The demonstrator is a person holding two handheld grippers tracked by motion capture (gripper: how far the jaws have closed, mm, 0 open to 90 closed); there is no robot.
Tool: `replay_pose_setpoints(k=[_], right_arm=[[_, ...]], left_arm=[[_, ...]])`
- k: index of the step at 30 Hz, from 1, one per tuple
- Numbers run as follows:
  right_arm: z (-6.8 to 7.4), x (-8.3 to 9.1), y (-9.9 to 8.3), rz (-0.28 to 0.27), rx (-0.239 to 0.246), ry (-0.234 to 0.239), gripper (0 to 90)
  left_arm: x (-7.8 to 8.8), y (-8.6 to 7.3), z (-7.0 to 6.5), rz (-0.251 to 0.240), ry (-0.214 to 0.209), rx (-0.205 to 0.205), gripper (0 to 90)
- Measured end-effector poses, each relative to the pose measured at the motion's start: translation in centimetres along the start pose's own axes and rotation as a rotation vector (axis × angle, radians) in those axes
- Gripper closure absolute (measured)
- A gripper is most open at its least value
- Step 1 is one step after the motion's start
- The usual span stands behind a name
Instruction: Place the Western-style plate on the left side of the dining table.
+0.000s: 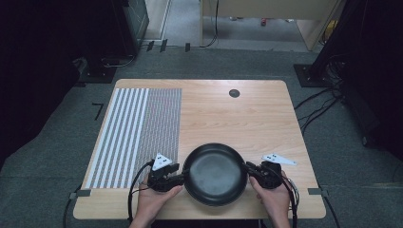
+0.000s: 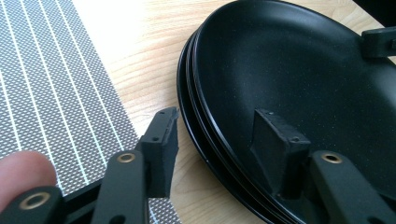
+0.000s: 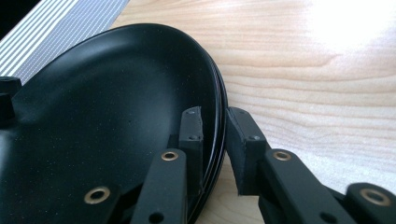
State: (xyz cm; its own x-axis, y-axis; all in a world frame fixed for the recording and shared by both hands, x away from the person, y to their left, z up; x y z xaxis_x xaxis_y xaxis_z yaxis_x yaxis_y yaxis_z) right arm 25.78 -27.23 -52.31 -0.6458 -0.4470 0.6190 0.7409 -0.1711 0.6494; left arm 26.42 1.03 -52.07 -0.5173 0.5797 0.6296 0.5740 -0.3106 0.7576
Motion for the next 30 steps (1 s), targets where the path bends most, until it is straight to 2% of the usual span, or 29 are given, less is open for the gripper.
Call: replay_pose_setpoints(k=[1,3,11,16,22,26,30], right_arm=[[-0.01,0.05,0.02,-0.01,0.004,0.002,79.5],[0.02,0.25,0.07,-0.018,-0.026,0.014,83.2],[-0.05,0.35,-0.03,-0.014,-0.078,0.018,83.9],[0.01,0.35,-0.08,-0.02,-0.085,0.012,84.1],[0.1,0.19,-0.21,-0.033,-0.117,0.025,84.7],[0.18,0.09,-0.25,-0.05,-0.112,0.018,84.8],[0.03,-0.09,-0.31,-0.072,-0.157,0.041,85.4]], left_arm=[[0.0,-0.04,-0.01,0.003,-0.004,0.0,53.4],[-0.04,-0.09,-0.06,0.005,-0.014,0.008,56.3],[-0.28,-0.41,-0.38,0.036,-0.061,0.022,60.6],[-0.27,-0.44,-0.36,0.035,-0.06,0.021,61.5],[-0.21,-0.44,-0.36,0.037,-0.071,0.025,64.0],[-0.17,-0.45,-0.3,0.043,-0.08,0.028,63.1],[-0.16,-0.46,-0.3,0.044,-0.085,0.034,62.3]])
Point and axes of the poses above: each handheld gripper's, and its own axes: x roughly backward along the jaws, y roughly out of its top, z roughly to its left, the point moved 6 cm from there along -x, roughly forward along the jaws, and after that the axes turned 8 degrees about -x, right-handed, at the moved point
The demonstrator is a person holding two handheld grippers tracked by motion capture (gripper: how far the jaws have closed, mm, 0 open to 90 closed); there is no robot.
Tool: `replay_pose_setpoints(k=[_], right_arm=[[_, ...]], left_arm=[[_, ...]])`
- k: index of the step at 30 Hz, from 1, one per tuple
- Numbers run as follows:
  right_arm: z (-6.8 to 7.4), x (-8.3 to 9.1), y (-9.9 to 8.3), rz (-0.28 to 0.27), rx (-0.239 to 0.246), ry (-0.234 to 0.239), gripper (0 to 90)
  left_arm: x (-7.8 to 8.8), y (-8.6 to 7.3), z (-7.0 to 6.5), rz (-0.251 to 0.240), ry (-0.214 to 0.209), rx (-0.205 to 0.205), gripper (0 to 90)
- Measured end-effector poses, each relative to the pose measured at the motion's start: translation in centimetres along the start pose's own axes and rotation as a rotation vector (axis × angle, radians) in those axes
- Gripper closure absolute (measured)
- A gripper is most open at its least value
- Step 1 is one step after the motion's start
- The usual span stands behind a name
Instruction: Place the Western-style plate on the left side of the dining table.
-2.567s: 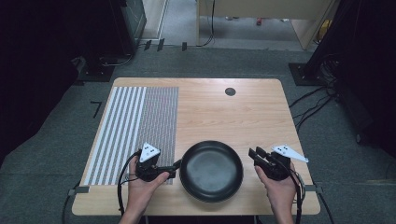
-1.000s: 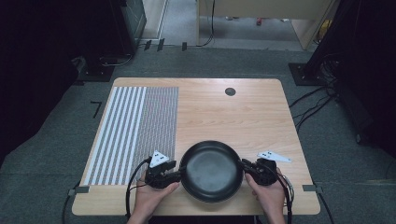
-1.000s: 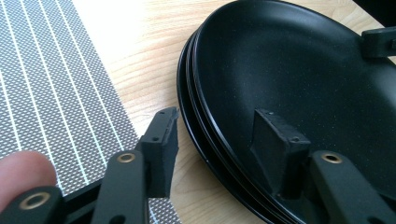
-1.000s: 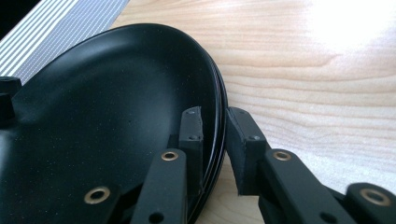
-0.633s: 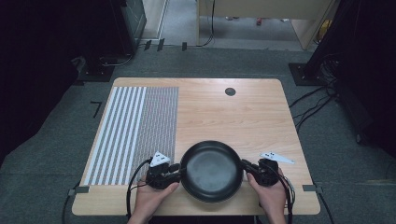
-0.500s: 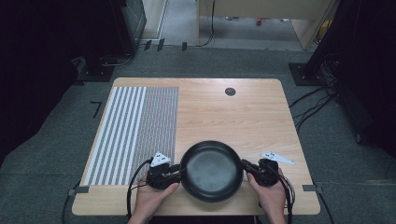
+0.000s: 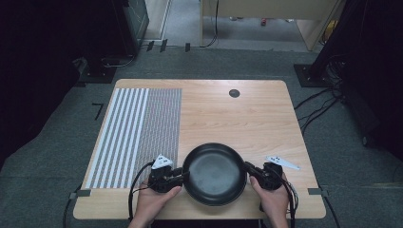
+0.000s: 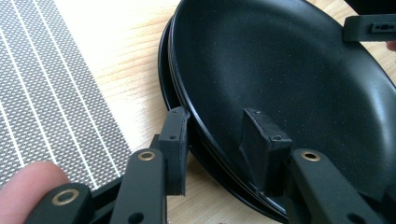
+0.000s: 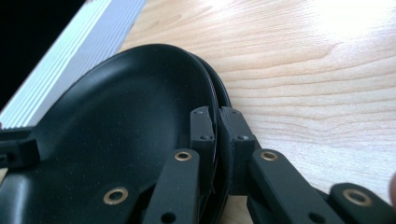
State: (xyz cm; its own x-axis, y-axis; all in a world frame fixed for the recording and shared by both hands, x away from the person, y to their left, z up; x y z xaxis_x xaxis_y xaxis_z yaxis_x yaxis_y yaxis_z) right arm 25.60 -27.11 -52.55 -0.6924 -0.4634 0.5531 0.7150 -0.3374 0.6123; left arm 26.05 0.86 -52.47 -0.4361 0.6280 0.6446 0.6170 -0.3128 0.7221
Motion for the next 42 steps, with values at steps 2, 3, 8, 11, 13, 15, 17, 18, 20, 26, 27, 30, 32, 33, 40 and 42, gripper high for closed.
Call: replay_pose_setpoints(k=[2,3,8,11,13,15,17,18,20,26,27,30,32,33,40,42], right_arm=[[0.0,-0.1,-0.1,-0.011,-0.011,0.009,85.6],[0.0,-0.2,-0.1,-0.016,-0.017,0.013,85.6],[0.3,-0.5,-0.4,-0.024,-0.015,0.023,85.4],[0.3,-0.5,-0.5,-0.028,-0.015,0.021,85.3],[0.3,-0.6,-0.5,-0.03,-0.02,0.028,85.4],[0.3,-0.6,-0.5,-0.027,-0.028,0.037,85.5],[0.4,-0.7,-0.7,-0.024,-0.04,0.052,85.5],[0.5,-0.8,-0.7,-0.024,-0.043,0.058,85.5],[0.6,-0.9,-0.9,-0.022,-0.044,0.068,85.4],[1.0,-1.2,-1.3,-0.023,-0.048,0.075,85.3],[1.1,-1.2,-1.3,-0.024,-0.051,0.075,85.3],[1.2,-1.2,-1.4,-0.026,-0.054,0.077,85.3],[1.2,-1.3,-1.5,-0.025,-0.059,0.08,85.3],[1.3,-1.3,-1.5,-0.023,-0.061,0.083,85.3],[1.8,-1.7,-2.0,-0.007,-0.066,0.101,85.0],[2.0,-1.8,-2.2,-0.004,-0.067,0.106,84.9]], left_arm=[[0.0,0.0,0.0,0.0,-0.001,0.001,62.3],[0.0,0.0,0.0,0.0,-0.001,0.001,62.3],[0.0,0.0,0.1,0.002,-0.015,0.009,61.3],[0.1,0.0,0.1,0.005,-0.023,0.012,61.4],[0.2,0.0,0.2,0.008,-0.019,0.007,61.3],[0.4,0.1,0.1,0.012,0.003,-0.003,61.3],[0.5,0.1,0.1,0.014,0.012,-0.006,61.2],[0.8,0.2,0.2,0.01,0.017,-0.004,61.4],[1.0,0.3,0.4,0.009,0.023,-0.006,61.9],[1.8,0.5,0.7,0.011,0.019,-0.014,64.0],[1.9,0.5,0.7,0.014,0.019,-0.018,64.1],[2.2,0.6,0.6,0.021,0.021,-0.029,64.2],[2.5,0.6,0.6,0.024,0.019,-0.031,64.7],[2.7,0.7,0.6,0.025,0.017,-0.03,65.0],[3.6,0.8,1.1,0.029,0.01,-0.024,66.1],[3.8,0.8,1.3,0.029,0.011,-0.017,66.0]])
Point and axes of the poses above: each handheld gripper's, and its own axes: x roughly backward along the jaws, y roughly out of its top, z roughly to its left, the point moved 6 cm from there along -x, roughly forward along the jaws, and after that the axes turned 8 degrees about -x, right-handed, at the moved point
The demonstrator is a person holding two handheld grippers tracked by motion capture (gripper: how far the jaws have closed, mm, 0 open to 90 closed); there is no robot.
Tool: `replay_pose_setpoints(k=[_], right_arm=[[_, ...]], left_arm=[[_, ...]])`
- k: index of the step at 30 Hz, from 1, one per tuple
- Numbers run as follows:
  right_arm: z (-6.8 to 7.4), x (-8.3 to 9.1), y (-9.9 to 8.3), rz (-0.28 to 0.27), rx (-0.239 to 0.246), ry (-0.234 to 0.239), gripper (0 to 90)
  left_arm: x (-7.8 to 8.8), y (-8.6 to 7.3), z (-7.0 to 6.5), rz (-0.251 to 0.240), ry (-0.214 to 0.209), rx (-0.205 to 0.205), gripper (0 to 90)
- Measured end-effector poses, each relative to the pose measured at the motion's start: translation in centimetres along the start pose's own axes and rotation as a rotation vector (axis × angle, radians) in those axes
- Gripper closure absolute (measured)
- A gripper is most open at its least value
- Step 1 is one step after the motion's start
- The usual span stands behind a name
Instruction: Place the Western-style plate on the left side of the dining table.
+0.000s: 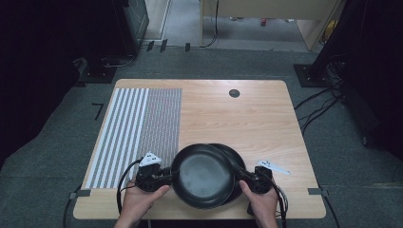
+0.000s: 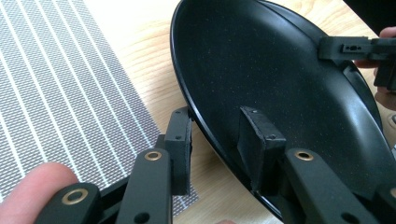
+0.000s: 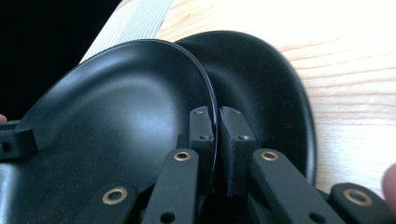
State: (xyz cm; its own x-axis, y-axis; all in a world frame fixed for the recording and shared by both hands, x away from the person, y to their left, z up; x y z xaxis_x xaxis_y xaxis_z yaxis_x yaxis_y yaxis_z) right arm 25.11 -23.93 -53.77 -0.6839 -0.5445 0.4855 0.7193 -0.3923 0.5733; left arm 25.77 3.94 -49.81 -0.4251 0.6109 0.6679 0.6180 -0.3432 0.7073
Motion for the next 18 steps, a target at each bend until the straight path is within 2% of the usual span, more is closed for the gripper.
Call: replay_pose_setpoints(k=[5,10,15,18], right_arm=[[0.6,-0.2,-0.4,0.007,0.013,0.012,85.3],[0.9,-0.2,-0.5,0.002,0.042,-0.007,85.7],[1.2,-0.1,-0.5,-0.007,0.064,-0.024,85.3],[1.2,0.0,-0.4,0.002,0.051,-0.017,85.0]], left_arm=[[0.4,-0.1,0.8,-0.006,0.001,0.015,66.2],[0.5,-0.1,0.8,-0.005,0.006,0.005,66.2],[0.4,-0.2,1.1,-0.007,-0.018,0.022,66.7],[0.4,-0.3,1.2,-0.007,-0.026,0.024,67.1]])
Point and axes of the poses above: each handheld gripper's, and its own axes: x roughly backward along the jaws, y roughly out of its top, z roughly to its left, the point moved 6 cm from there along -x, roughly forward along the jaws, and after that the axes turned 8 degrees about -x, right-handed, at the moved point
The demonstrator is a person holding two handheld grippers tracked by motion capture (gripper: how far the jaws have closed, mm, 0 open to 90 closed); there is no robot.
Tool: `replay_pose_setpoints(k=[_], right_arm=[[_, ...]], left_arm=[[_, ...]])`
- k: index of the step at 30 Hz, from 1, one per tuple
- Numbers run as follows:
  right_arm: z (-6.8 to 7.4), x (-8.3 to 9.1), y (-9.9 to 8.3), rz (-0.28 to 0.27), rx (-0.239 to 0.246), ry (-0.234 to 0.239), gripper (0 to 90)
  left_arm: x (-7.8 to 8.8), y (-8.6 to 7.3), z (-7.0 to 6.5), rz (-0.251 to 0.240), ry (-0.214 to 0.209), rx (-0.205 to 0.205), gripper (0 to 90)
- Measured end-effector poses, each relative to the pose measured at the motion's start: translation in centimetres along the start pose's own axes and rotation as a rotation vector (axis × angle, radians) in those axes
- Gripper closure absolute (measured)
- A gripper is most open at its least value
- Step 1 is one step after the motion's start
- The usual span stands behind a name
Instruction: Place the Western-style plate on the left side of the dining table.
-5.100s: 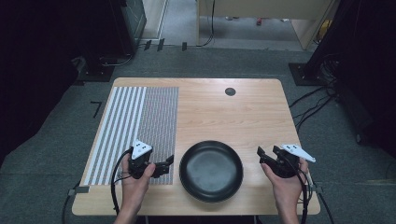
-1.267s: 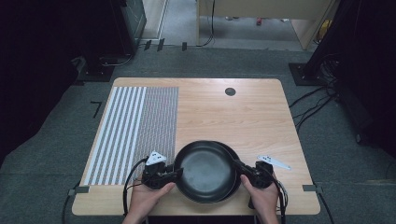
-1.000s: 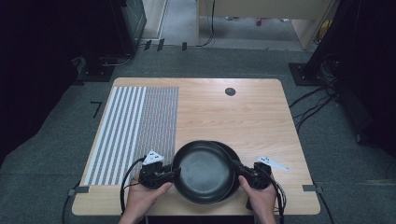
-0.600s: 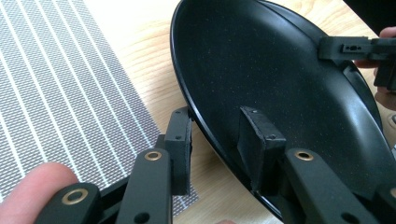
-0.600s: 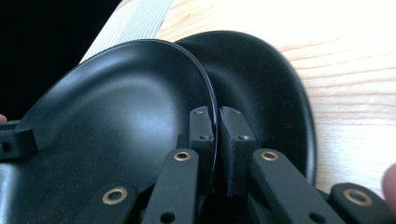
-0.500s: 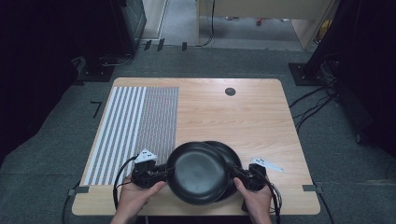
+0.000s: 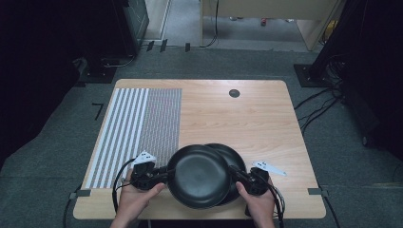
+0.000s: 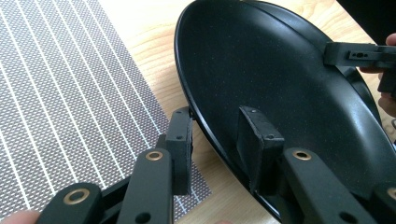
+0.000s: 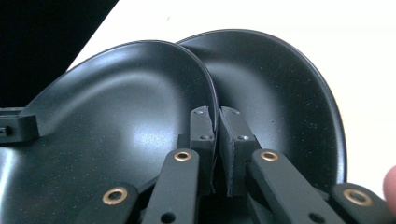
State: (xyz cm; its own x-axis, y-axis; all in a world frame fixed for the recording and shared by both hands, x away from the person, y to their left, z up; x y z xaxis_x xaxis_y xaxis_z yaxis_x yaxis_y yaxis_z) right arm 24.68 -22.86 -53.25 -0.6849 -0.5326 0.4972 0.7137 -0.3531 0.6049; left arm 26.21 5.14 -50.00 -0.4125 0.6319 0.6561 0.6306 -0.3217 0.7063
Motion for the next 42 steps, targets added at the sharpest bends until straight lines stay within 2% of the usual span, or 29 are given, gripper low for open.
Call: replay_pose_setpoints(k=[14,21,22,23,25,33,34,39,42], right_arm=[[0.6,-0.4,-0.3,0.012,-0.056,0.032,79.0],[0.8,-0.7,-0.4,-0.004,-0.14,0.029,80.8],[0.8,-0.7,-0.4,-0.004,-0.14,0.029,80.8],[0.8,-0.6,-0.3,-0.007,-0.195,0.056,83.5],[0.6,-0.5,-0.2,-0.014,-0.251,0.087,84.7],[0.7,-0.6,-0.3,-0.069,-0.32,0.086,86.1],[0.7,-0.6,-0.2,-0.074,-0.326,0.086,86.1],[1.1,-0.4,0.2,-0.09,-0.284,0.084,86.0],[1.3,-0.4,0.4,-0.086,-0.277,0.087,85.9]], left_arm=[[-0.2,-0.4,0.6,0.002,-0.031,0.011,67.1],[-0.3,-0.5,0.6,0.003,-0.033,0.023,67.4],[-0.3,-0.5,0.6,0.003,-0.033,0.023,67.4],[-0.3,-0.5,0.7,0.01,-0.03,0.029,67.4],[-0.3,-0.6,0.7,0.007,-0.037,0.048,67.8],[-0.4,-0.7,0.8,0.001,-0.073,0.095,69.5],[-0.4,-0.7,0.8,0.0,-0.07,0.097,69.8],[-0.1,-0.5,0.9,-0.017,-0.059,0.112,71.5],[0.1,-0.3,0.9,-0.024,-0.054,0.113,71.7]])
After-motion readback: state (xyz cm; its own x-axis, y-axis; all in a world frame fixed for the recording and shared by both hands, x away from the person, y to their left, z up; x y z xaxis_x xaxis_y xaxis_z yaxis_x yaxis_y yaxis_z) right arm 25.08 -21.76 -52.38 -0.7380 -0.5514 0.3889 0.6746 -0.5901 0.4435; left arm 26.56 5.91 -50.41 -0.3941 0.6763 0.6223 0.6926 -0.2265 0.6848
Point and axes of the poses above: each handheld gripper's, and its own axes: x roughly backward along the jaws, y roughly out of its top, z roughly to its left, the point moved 6 cm from there along -x, roughly forward along the jaws, and after that the axes turned 8 degrees about -x, right-handed, at the moved point
